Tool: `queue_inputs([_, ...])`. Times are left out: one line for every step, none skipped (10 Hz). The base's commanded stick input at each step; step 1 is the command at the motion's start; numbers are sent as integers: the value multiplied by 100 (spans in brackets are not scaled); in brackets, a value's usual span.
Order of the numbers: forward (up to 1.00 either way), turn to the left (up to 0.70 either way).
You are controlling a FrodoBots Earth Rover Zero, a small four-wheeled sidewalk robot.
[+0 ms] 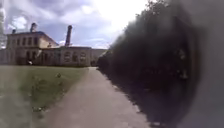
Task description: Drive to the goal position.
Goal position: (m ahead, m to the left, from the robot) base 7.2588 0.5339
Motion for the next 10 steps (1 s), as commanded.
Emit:
queue_inputs([70,3])
queue_inputs([70,3])
queue_inputs([70,3])
queue_inputs([70,3])
queue_inputs([70,3])
queue_inputs([70,3])
queue_inputs([70,3])
queue_inputs([70,3])
queue_inputs([70,3])
queue_inputs([70,3])
